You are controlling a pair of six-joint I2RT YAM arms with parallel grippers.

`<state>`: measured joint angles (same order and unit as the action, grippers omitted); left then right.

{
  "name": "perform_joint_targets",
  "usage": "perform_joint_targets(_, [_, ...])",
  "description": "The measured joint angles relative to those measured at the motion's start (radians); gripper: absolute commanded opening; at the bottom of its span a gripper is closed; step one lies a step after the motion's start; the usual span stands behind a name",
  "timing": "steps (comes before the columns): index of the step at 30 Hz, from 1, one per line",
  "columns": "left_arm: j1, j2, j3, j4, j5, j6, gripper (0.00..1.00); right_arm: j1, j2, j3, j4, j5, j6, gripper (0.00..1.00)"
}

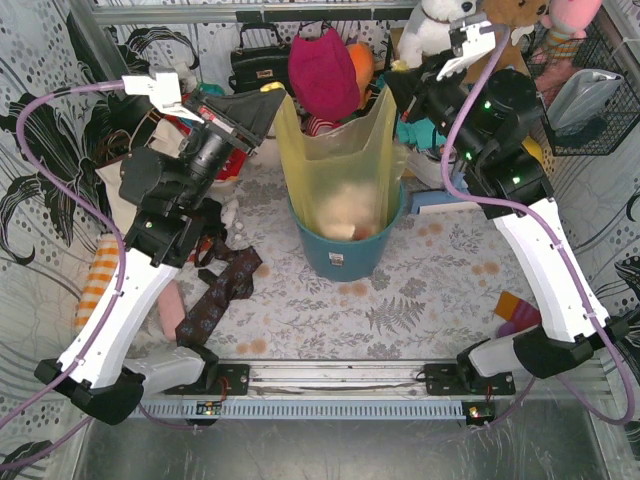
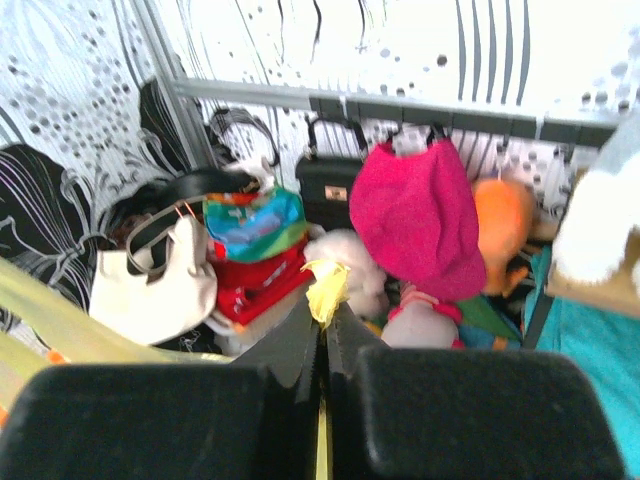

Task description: Tie the trash bag

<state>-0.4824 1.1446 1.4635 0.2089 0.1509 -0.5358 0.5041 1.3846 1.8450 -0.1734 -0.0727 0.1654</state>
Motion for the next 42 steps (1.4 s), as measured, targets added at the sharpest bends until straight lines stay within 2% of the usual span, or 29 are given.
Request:
perform_joint_targets(5, [0.0, 0.001, 0.039, 0.047, 0.044, -0.047, 0.0, 0.0, 0.066, 0.128, 0.019, -0.044, -0.011, 0.0])
perform_joint_targets(11, [0.0, -0.017, 0.011, 0.068, 0.061, -0.092, 0.0, 0.0, 0.1, 0.14, 0.043, -0.089, -0.021, 0.0])
perform_joint_targets(17, [0.0, -0.053, -0.038, 0.015, -0.016, -0.07, 0.0, 0.0, 0.022, -0.049, 0.104, -0.094, -0.012, 0.0])
perform_joint_targets(24, [0.0, -0.027, -0.039, -0.069, -0.123, -0.004, 0.0, 0.0, -0.094, -0.239, 0.115, -0.059, -0.002, 0.0])
perform_joint_targets(25, [0.0, -0.021, -0.039, -0.078, -0.129, -0.001, 0.04, 0.0, -0.106, -0.253, 0.115, -0.052, -0.002, 0.0])
perform_joint_targets(26, [0.0, -0.016, -0.04, -0.084, -0.132, 0.0, 0.15, 0.0, -0.113, -0.258, 0.115, -0.046, -0.002, 0.0])
perform_joint_targets(28, [0.0, -0.013, -0.052, -0.084, -0.13, 0.001, 0.46, 0.0, -0.116, -0.259, 0.124, -0.039, -0.004, 0.0])
perform_joint_targets(29, [0.0, -0.015, -0.061, -0.084, -0.129, -0.001, 0.57, 0.0, -0.115, -0.259, 0.13, -0.039, -0.007, 0.09])
perform_joint_targets(30, [0.0, -0.02, -0.07, -0.084, -0.128, 0.0, 0.62, 0.0, -0.114, -0.258, 0.133, -0.04, -0.011, 0.24])
perform_joint_targets(32, [0.0, -0.038, -0.089, -0.09, -0.129, -0.014, 0.66, 0.0, -0.11, -0.256, 0.142, -0.051, -0.021, 0.46])
perform_joint_targets(33, [0.0, -0.049, -0.095, -0.094, -0.13, -0.011, 0.67, 0.0, -0.108, -0.253, 0.144, -0.057, -0.021, 0.52])
perform_joint_targets(37, [0.0, -0.092, -0.075, -0.107, -0.128, -0.008, 0.66, 0.0, -0.081, -0.188, 0.137, -0.092, -0.029, 0.59])
perform_joint_targets(42, [0.0, -0.04, 0.129, -0.133, -0.061, 0.01, 0.65, 0.0, -0.077, -0.109, 0.124, -0.116, -0.032, 0.62])
